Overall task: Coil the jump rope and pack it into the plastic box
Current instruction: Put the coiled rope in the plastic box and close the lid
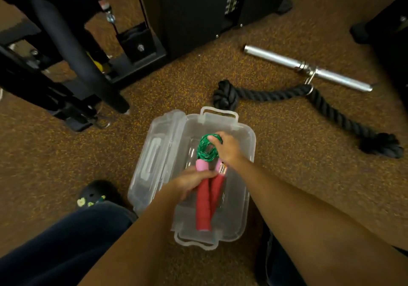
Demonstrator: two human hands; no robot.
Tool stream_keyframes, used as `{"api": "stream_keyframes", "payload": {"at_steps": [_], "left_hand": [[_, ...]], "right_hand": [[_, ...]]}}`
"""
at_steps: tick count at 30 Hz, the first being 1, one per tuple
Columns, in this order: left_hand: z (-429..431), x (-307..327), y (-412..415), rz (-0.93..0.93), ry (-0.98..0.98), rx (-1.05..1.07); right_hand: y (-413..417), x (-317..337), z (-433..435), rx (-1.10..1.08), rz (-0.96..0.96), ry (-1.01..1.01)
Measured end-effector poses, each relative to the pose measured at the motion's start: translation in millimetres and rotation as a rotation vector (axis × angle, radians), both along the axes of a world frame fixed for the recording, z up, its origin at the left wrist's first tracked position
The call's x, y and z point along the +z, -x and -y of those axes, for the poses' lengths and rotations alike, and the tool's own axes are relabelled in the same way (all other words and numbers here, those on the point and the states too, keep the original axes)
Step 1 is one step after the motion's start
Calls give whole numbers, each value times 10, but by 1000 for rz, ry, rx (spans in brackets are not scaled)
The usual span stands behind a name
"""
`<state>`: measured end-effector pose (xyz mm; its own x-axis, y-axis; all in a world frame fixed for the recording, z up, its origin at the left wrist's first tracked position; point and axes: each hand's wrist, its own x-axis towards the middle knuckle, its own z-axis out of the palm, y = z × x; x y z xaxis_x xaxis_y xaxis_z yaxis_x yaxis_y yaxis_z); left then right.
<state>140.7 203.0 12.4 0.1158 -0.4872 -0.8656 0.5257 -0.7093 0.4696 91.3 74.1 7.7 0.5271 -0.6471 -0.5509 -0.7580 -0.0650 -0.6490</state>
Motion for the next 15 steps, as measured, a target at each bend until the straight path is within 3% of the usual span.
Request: {"api": "stream_keyframes", "payload": {"at_steps": [5, 9, 15], "left_hand": [[64, -273, -28, 85, 33, 77], [88, -509, -23, 334, -72, 111], [-21, -575, 58, 629, -146, -180]], "right_hand": [[-38, -339, -41, 8, -68, 16], [-5, -498, -98, -37, -127, 26], [27, -626, -148, -43, -125, 185]]}}
